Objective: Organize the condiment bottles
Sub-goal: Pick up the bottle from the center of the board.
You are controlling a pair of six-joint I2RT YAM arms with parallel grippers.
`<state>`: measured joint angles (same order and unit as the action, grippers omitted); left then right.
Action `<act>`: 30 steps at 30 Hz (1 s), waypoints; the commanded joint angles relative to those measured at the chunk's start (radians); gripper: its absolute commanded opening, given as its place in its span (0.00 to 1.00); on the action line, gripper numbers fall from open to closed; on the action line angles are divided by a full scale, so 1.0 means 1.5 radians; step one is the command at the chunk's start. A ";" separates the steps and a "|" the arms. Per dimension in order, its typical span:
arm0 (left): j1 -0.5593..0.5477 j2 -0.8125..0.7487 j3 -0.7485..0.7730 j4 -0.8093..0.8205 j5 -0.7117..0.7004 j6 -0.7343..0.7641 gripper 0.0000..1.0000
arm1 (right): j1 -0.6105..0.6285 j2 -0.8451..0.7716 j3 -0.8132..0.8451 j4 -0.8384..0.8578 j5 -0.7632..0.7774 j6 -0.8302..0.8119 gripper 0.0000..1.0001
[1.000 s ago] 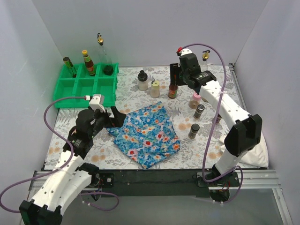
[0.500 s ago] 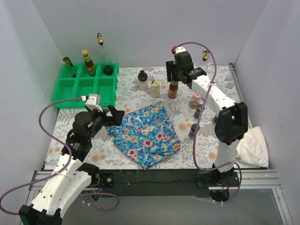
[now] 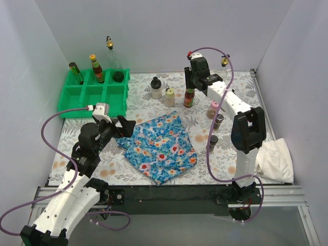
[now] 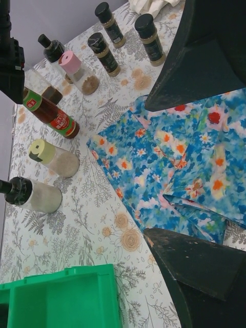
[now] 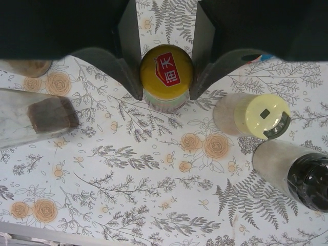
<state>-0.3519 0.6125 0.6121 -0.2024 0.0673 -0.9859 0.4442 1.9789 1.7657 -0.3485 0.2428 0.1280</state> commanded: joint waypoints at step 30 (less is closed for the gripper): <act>-0.002 0.001 0.538 -0.357 -0.185 -0.293 0.98 | 0.441 -0.175 0.071 -0.022 0.047 0.103 0.01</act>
<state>-0.3527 0.6846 1.3506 -0.6525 -0.0849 -1.3514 0.9768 1.6924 1.7855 -0.4988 0.2852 0.2062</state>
